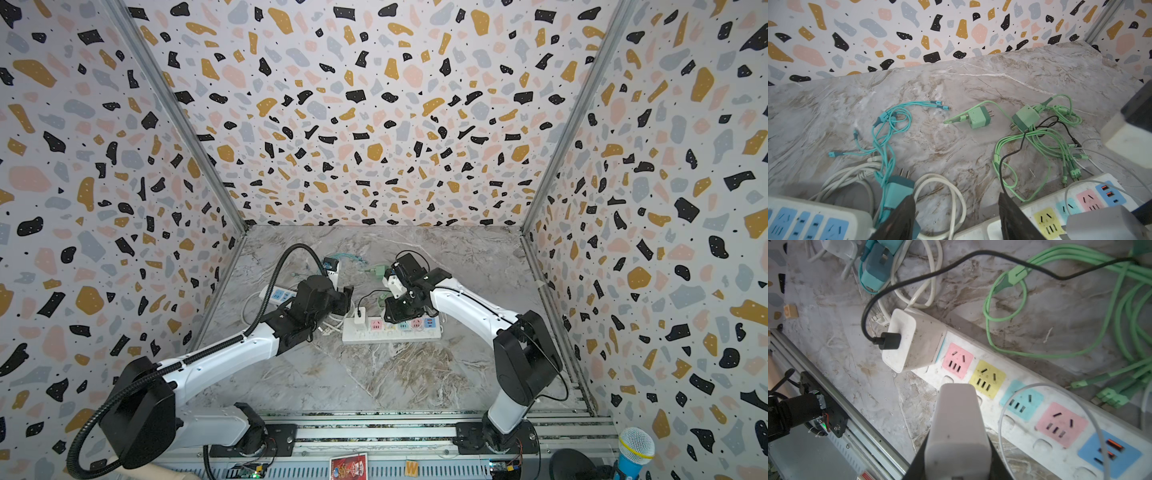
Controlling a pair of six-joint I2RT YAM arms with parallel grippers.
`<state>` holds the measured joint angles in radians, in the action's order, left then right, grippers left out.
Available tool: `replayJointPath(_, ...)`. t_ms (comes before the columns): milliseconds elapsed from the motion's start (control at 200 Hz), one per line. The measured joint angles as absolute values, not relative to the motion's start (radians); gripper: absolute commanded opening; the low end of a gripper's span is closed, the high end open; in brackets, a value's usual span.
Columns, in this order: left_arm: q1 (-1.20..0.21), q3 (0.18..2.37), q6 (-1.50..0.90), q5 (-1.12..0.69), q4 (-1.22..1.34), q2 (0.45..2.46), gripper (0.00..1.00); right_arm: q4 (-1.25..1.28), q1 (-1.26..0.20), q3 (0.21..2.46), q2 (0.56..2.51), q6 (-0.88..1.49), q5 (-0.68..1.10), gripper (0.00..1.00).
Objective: Insert plugs into power strip
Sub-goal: Insert the plug into the socket.
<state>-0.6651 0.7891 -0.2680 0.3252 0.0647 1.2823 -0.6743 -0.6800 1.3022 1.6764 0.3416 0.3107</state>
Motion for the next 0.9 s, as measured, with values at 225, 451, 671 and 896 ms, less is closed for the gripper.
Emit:
replayJointPath(225,-0.665,0.707,-0.342,0.361,0.068,1.193,0.65,-0.733,-0.746,1.36,1.752,0.418,0.228,0.29)
replayJointPath(451,-0.665,0.656,-0.387,0.406,0.054,1.139,0.68,-0.757,-0.779,1.396,1.798,0.461,0.193,0.28)
replayJointPath(671,-0.665,0.622,-0.408,0.445,0.047,1.086,0.7,-0.768,-0.8,1.438,1.856,0.49,0.162,0.28)
replayJointPath(896,-0.664,0.608,-0.411,0.454,0.046,1.076,0.71,-0.775,-0.805,1.484,1.892,0.513,0.126,0.28)
